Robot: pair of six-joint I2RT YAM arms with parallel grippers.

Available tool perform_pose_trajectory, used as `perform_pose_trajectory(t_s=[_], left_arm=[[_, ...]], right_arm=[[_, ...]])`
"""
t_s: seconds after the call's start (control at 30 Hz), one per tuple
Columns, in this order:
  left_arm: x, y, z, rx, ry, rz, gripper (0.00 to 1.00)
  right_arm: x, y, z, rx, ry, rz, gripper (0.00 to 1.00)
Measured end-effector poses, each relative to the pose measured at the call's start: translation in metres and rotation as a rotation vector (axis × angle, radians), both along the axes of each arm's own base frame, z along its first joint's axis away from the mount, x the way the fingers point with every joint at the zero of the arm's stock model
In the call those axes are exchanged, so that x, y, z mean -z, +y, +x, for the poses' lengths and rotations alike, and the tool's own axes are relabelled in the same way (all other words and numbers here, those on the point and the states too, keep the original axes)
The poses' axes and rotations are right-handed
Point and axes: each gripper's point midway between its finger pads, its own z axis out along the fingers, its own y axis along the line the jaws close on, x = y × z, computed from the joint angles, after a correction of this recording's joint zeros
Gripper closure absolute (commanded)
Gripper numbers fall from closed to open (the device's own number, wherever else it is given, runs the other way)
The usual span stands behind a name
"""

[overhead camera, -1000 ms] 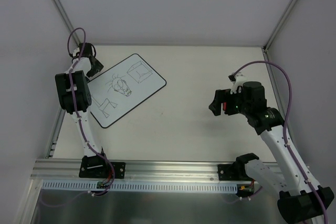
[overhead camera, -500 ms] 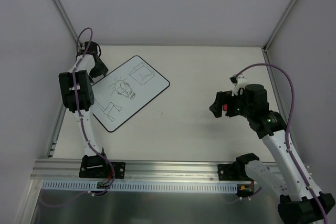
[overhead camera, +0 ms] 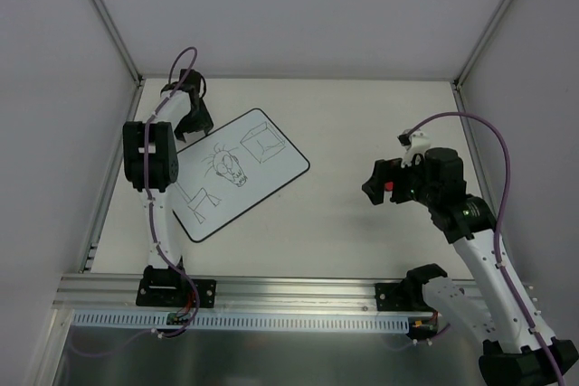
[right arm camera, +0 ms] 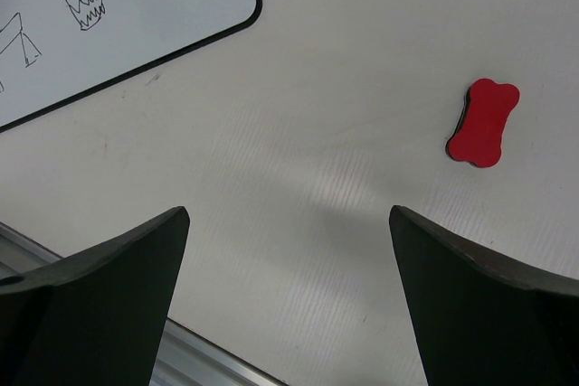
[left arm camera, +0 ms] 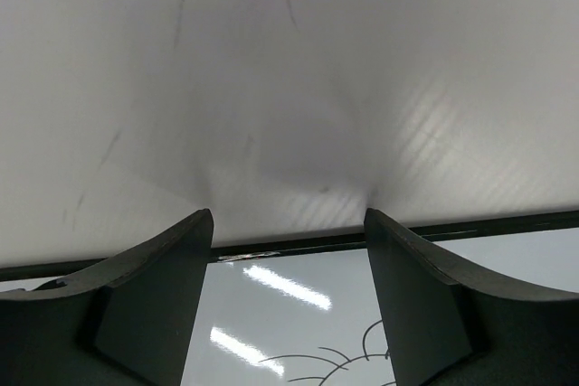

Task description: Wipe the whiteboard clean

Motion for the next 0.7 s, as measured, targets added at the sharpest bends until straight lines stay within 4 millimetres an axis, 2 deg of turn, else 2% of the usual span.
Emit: perform_pose_trajectory(t_s=[0.17, 0.4, 0.6, 0.7], left_arm=[[0.001, -0.024, -0.014, 0.048, 0.032, -0.019, 0.32], [0.002, -0.044, -0.034, 0.083, 0.064, -0.032, 0.33], [0.003, -0.064, -0.050, 0.094, 0.088, -0.066, 0.36], [0.002, -0.071, -0.057, 0.087, 0.096, -0.087, 0.30]], right_arm=[[0.009, -0.003, -0.003, 0.013, 0.015, -0.009, 0.01], [0.031, -0.015, 0.002, 0.114, 0.087, -0.044, 0.01], [0.051, -0.032, 0.014, 0.256, 0.183, -0.049, 0.01], [0.062, -0.048, 0.021, 0.356, 0.236, -0.047, 0.01]])
